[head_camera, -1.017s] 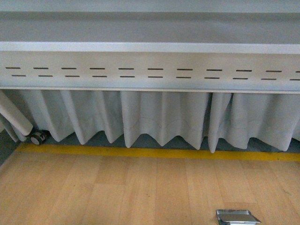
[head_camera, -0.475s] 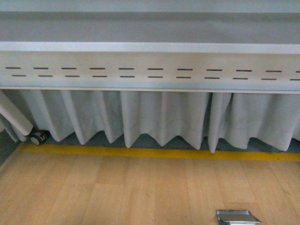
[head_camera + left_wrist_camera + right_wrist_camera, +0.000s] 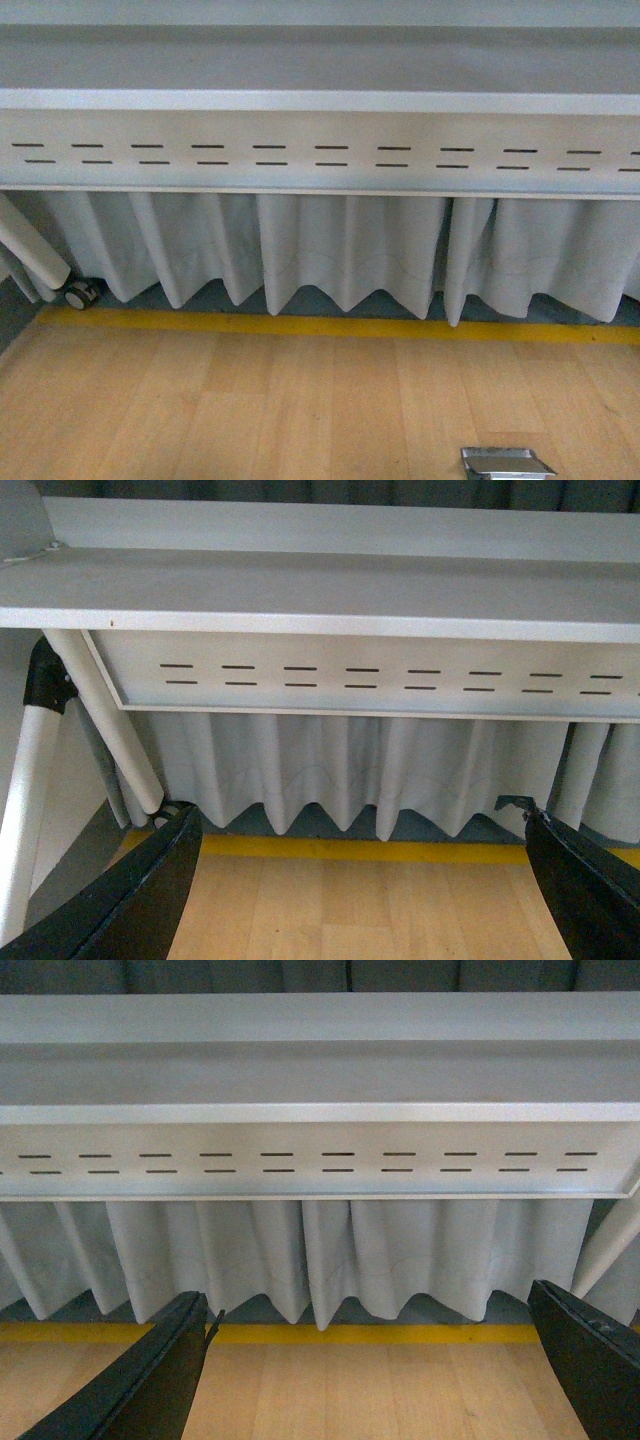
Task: Open oven
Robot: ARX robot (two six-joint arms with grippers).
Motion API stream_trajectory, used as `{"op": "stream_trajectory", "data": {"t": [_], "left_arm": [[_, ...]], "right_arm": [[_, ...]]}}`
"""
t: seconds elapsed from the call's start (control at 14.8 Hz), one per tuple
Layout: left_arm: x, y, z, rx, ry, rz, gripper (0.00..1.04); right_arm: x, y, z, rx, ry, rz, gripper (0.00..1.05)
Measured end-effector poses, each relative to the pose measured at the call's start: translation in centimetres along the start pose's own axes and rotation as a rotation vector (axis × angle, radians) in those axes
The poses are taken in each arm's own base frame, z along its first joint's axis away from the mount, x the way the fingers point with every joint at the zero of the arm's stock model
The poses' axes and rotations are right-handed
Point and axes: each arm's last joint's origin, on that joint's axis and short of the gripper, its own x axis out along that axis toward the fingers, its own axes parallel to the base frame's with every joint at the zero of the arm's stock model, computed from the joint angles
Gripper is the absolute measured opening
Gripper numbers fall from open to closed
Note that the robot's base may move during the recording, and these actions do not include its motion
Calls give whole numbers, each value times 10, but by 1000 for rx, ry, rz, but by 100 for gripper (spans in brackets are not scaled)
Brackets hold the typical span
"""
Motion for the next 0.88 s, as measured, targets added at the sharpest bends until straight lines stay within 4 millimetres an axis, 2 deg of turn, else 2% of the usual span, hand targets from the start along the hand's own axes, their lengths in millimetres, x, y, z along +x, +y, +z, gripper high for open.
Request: {"op": "stream_trajectory", "data": {"t": [0.88], "left_arm": [[0,0,0,0,0,0,98]], "right_arm": [[0,0,0,0,0,0,98]]}}
